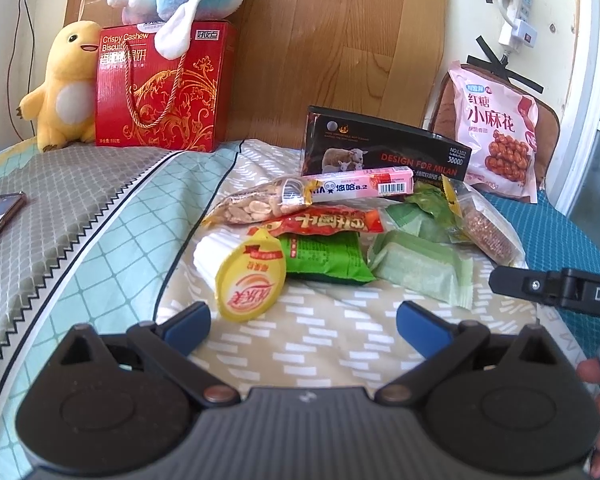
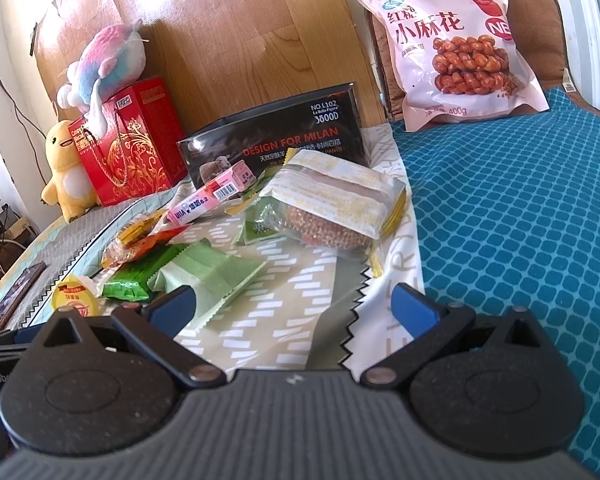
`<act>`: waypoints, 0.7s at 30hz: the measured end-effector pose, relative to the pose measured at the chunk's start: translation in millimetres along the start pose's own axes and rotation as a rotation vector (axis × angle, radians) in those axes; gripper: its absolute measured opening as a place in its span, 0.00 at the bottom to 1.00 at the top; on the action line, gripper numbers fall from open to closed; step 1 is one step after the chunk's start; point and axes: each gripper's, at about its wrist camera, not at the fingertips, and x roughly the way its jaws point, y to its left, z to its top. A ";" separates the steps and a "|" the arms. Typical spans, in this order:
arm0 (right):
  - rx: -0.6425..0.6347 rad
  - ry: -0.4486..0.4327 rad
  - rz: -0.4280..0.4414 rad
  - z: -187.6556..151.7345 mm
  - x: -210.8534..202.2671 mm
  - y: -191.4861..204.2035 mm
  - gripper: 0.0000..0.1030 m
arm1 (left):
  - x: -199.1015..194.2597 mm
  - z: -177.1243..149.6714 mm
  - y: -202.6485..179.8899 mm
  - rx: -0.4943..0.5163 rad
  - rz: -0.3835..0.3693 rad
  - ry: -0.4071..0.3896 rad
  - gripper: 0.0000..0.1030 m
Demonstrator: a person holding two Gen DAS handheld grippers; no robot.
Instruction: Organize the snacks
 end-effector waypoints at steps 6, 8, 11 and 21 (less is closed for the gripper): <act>0.005 -0.003 0.002 -0.1 -0.3 -0.5 1.00 | 0.2 0.0 0.6 0.001 -0.002 0.002 1.00; 0.007 -0.004 0.004 -0.2 -0.3 -0.7 1.00 | 0.5 0.2 0.6 0.002 -0.002 0.004 1.00; 0.007 -0.005 0.003 -0.4 -0.3 -0.7 1.00 | 1.7 0.7 0.0 0.005 -0.004 0.010 0.99; 0.006 -0.006 0.003 -0.9 -0.2 0.0 1.00 | 3.9 1.1 2.4 -0.004 -0.017 0.020 0.99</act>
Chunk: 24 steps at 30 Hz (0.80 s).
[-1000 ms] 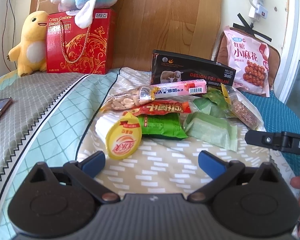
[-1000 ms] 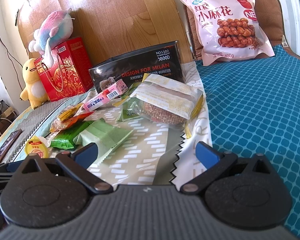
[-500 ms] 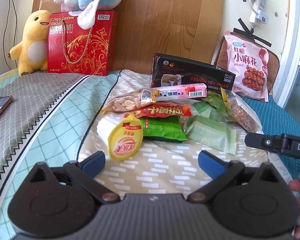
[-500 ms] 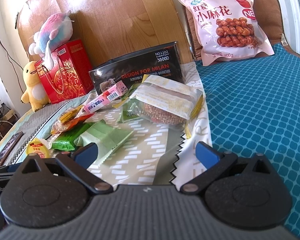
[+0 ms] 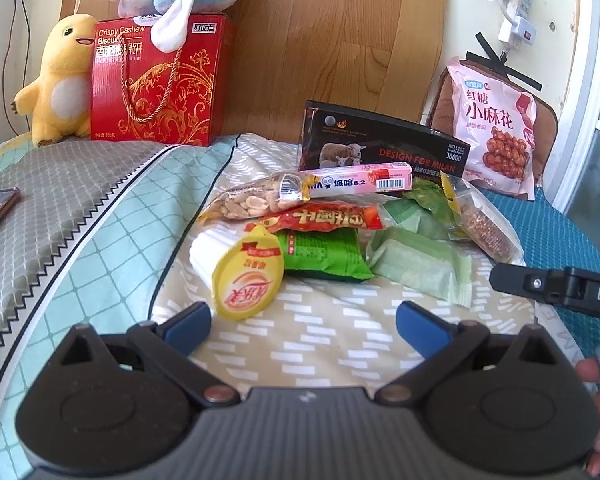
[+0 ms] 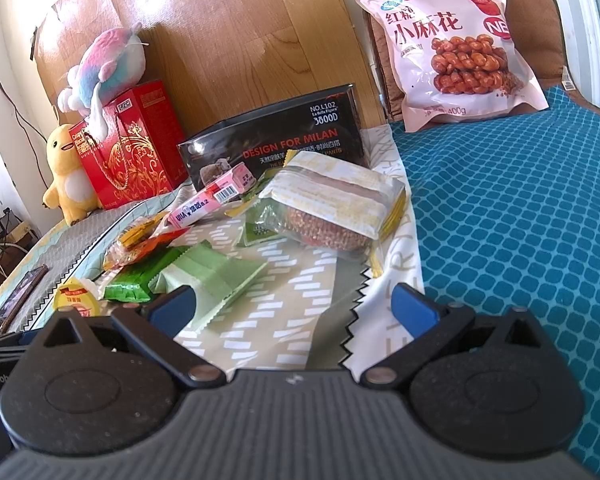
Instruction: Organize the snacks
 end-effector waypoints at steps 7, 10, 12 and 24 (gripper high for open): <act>0.004 -0.001 0.002 -0.3 -0.1 0.0 1.00 | -0.7 -0.4 0.1 0.001 -0.009 -0.002 0.99; 0.009 -0.003 0.006 -0.3 -0.2 -0.6 1.00 | -0.6 -0.3 -0.5 0.004 -0.009 -0.001 0.99; 0.013 -0.004 0.008 0.2 -0.2 -1.3 1.00 | -0.5 -0.3 -0.7 0.004 -0.008 -0.001 0.99; 0.008 -0.003 0.003 0.3 -0.3 -1.7 1.00 | 0.4 0.0 -0.3 0.002 -0.003 0.002 1.00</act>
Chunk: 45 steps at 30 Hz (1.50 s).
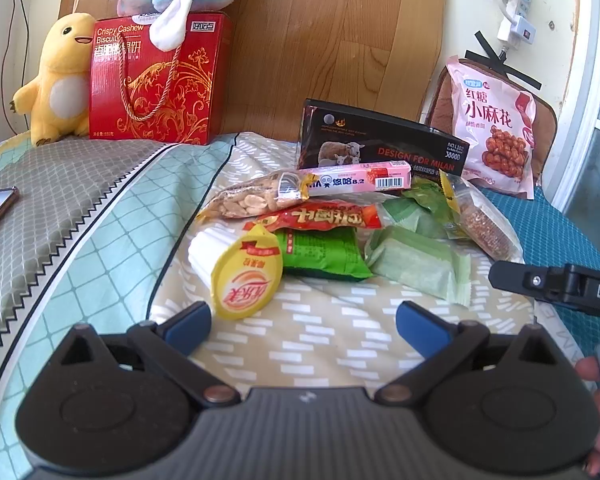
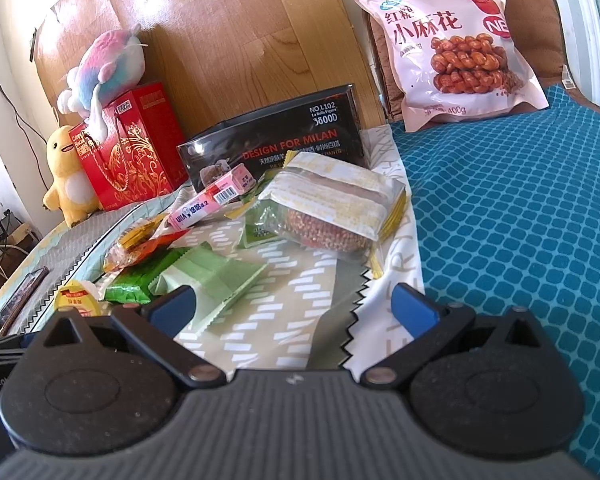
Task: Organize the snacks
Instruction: 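Grasp the pink candy stick with the right gripper and lift it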
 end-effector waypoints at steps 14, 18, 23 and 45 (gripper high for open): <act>-0.013 0.002 -0.008 0.0 1.0 1.1 1.00 | -0.1 -1.1 0.7 -0.004 -0.008 -0.003 1.00; 0.004 -0.020 0.005 -0.1 -1.4 0.1 0.84 | -5.1 -0.7 2.0 -0.009 -0.028 -0.024 1.00; -0.057 -0.005 0.075 12.2 -3.3 5.7 0.40 | -29.3 18.6 10.3 0.019 -0.031 -0.128 1.00; -0.750 0.060 0.215 72.4 78.6 75.9 0.28 | -26.0 60.5 89.8 -0.196 -0.059 -0.099 0.94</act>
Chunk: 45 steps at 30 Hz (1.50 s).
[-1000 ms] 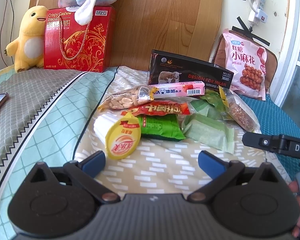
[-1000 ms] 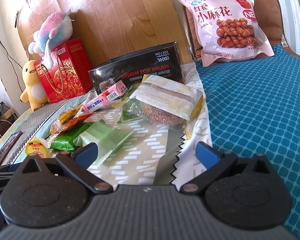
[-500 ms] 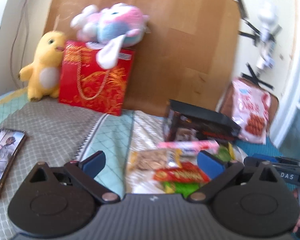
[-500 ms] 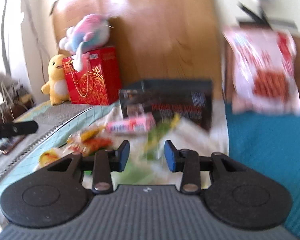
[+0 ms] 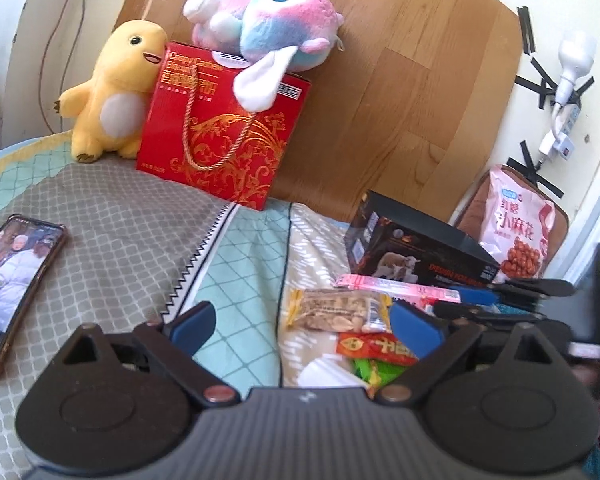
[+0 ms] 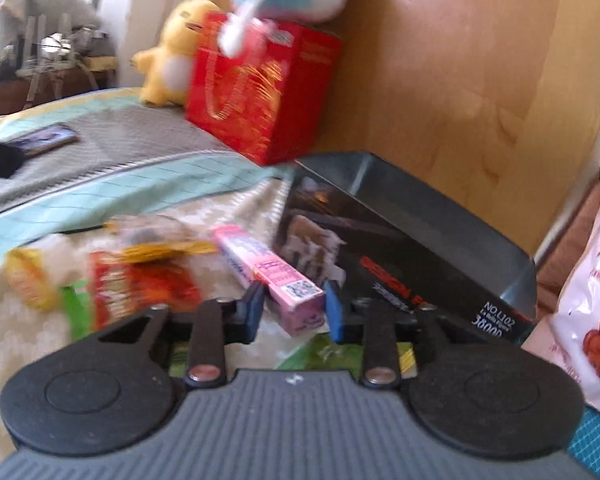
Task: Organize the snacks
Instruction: 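Grasp the pink candy stick with the right gripper and lift it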
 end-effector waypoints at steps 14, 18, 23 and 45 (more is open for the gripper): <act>0.411 0.082 -0.186 -98.8 -118.1 -15.7 0.42 | 32.9 -10.1 -86.2 0.190 -0.296 0.149 0.92; 0.405 0.059 -0.178 -103.7 -127.0 -8.8 0.46 | 57.3 -10.5 -120.1 0.251 -0.340 0.198 0.90; 0.426 0.070 -0.142 -109.7 -120.2 -11.3 0.46 | 92.0 -18.9 -159.4 0.388 -0.319 0.242 0.86; 0.374 -0.170 -0.172 -8.0 -81.9 -74.1 0.14 | 95.4 64.4 -152.0 0.305 -0.295 0.114 0.43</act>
